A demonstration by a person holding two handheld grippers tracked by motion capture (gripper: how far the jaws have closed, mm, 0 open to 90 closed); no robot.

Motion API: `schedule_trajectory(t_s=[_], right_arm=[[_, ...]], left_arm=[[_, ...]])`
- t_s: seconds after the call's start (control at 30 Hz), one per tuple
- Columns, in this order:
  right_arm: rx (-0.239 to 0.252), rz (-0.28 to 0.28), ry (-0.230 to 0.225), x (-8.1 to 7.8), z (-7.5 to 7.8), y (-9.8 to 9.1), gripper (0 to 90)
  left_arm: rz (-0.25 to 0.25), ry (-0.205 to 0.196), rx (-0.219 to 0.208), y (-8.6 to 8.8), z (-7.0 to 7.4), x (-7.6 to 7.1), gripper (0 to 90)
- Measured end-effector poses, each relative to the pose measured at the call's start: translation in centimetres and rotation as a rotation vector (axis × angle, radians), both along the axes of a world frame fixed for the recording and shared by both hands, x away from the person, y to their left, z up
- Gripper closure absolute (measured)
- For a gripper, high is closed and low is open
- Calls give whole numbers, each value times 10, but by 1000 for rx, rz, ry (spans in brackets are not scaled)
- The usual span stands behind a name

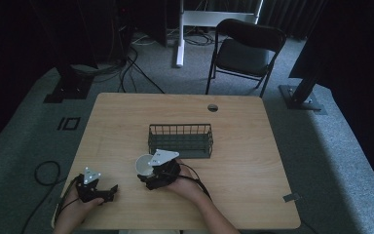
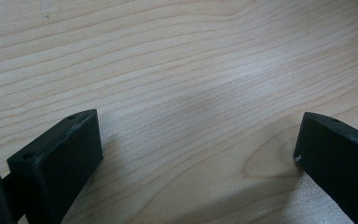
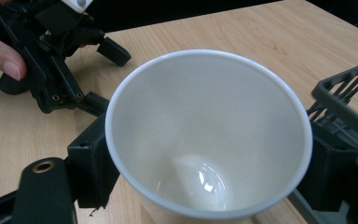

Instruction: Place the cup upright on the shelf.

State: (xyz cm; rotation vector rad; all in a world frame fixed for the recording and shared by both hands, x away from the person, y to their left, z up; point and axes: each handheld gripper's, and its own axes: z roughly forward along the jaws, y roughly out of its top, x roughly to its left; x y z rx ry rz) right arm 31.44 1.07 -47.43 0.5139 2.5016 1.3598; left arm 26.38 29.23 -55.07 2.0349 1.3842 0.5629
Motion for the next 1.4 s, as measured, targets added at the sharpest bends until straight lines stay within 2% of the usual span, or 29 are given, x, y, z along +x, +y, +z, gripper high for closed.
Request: schedule_trajectory(t_s=[0.37, 0.67, 1.03, 1.23, 1.4], right_arm=[[24, -39, -30, 3, 25, -5, 202], [48, -108, -82, 9, 52, -13, 202], [88, -239, -142, 24, 79, -28, 202], [85, -328, -154, 36, 86, -39, 203], [80, -425, -162, 48, 86, -50, 202]], left_arm=[[0, 1, 0, 0, 0, 0, 12], [0, 0, 1, 0, 0, 0, 12], [-1, 1, 1, 0, 0, 0, 12], [-1, 0, 1, 0, 0, 0, 12], [0, 1, 0, 0, 0, 0, 12]])
